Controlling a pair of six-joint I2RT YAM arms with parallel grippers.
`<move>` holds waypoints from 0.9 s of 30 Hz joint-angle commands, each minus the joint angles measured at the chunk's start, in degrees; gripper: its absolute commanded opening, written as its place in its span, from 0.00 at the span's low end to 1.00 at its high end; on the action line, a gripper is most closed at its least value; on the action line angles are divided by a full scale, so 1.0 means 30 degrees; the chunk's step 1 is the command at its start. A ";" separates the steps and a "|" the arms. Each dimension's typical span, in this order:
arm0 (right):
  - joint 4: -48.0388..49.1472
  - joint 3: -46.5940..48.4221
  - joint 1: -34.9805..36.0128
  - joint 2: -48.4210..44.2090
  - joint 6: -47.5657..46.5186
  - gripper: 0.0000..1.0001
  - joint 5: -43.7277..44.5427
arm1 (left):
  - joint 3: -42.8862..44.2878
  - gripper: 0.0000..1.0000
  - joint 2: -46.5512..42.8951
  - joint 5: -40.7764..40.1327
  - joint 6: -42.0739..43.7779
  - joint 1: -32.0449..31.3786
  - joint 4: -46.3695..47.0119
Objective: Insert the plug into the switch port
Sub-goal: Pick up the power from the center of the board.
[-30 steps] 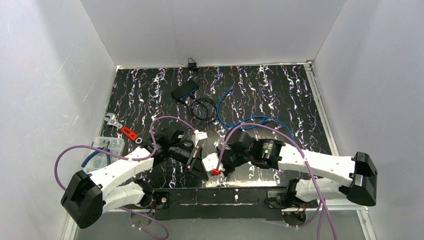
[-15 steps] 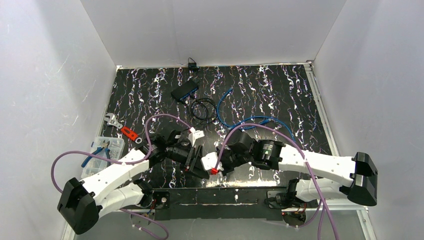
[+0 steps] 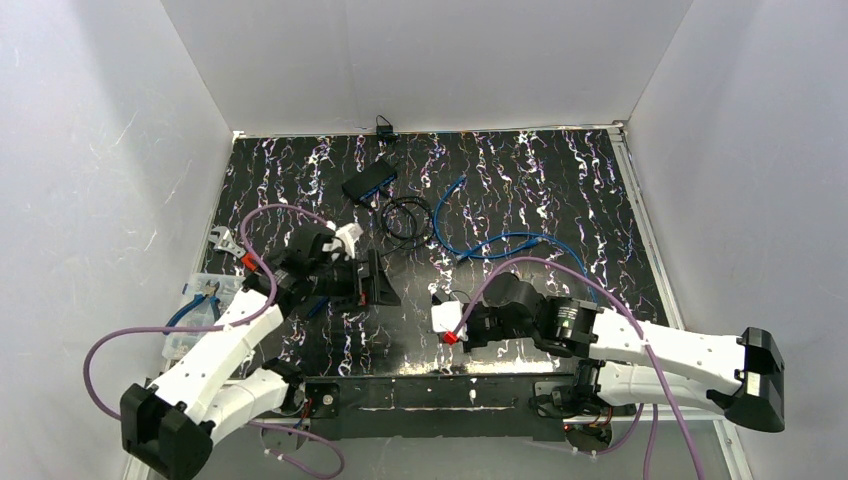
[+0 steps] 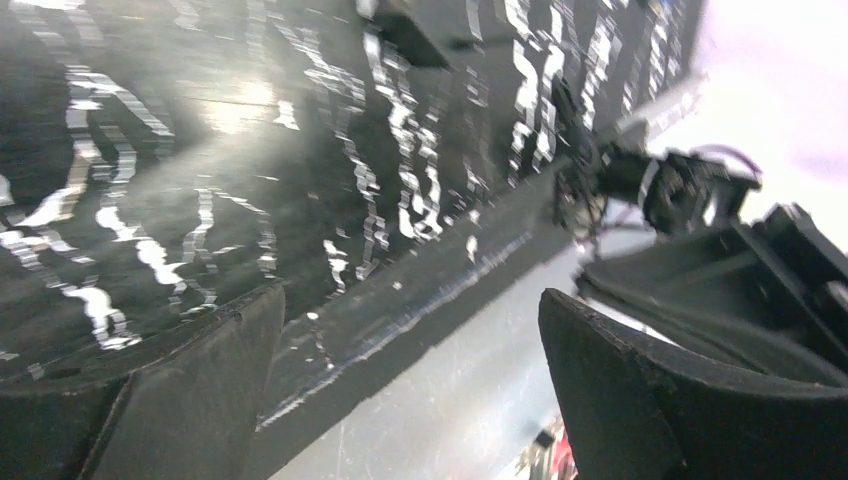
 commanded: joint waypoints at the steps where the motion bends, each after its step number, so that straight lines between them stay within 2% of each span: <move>1: 0.1748 -0.0399 0.0063 -0.0528 0.1389 0.01 0.0659 | 0.0936 0.98 0.1171 -0.2504 0.0817 0.2246 -0.1793; 10: 0.2335 -0.0595 0.0094 -0.0883 0.1783 0.01 0.0129 | 0.2413 0.98 0.3579 -0.5805 0.1158 0.5050 -0.1894; 19: 0.2637 -0.0783 0.0084 -0.1456 0.2164 0.01 -0.0533 | 0.4340 0.98 0.6986 -0.6326 0.1163 0.8861 -0.1559; 27: 0.2942 -0.1036 0.0086 -0.2161 0.2370 0.01 -0.0905 | 0.6473 0.98 1.0379 -0.8973 0.1213 1.0394 -0.2010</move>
